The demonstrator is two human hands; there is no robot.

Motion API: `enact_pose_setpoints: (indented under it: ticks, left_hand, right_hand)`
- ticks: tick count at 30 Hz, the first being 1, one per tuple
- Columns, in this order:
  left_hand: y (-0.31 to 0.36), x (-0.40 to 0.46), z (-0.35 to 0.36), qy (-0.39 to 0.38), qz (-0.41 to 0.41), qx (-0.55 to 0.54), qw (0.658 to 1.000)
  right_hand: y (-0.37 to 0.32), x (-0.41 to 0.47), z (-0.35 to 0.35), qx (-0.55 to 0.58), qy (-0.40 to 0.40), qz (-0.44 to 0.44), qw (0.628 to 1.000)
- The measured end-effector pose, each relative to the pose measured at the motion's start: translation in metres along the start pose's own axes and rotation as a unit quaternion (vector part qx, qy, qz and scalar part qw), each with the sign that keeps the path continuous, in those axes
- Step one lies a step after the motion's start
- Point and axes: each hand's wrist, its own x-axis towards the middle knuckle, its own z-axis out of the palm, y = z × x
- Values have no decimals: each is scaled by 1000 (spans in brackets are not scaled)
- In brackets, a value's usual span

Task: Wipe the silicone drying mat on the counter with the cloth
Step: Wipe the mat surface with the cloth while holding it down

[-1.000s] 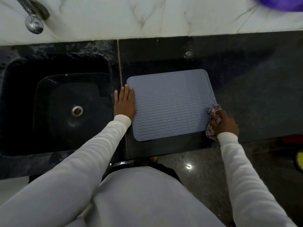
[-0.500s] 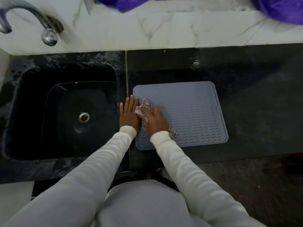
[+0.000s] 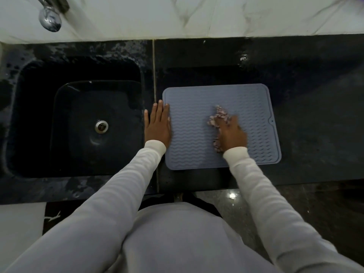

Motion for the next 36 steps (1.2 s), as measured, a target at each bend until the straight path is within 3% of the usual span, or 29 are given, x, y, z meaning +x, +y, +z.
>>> enact_pose_setpoints:
  ticks: [9,17,21,25,28,36]
  left_hand:
    - [0,0,2,3,0,0,1000]
    - [0,-1,1,-2,-3,-12,1000]
    - [2,-1,0,-3,-4,-13,1000]
    - [2,1,0,-8,-5,-20,1000]
    - [1,2,1,-9,0,-8,1000]
    - [0,1,0,-10,16,7,1000]
  right_hand:
    - [97,10,-30,-57,19,107,992]
    - [95,12,-45,-17,37,163,986]
    - [46,7,-48,52,53,83,994]
    - [-47,-24,-20,122,15,-76,990]
    - [-95,-62,22,47,-34,-186,981]
    - [-70,-72,21,1,-24,-231,973]
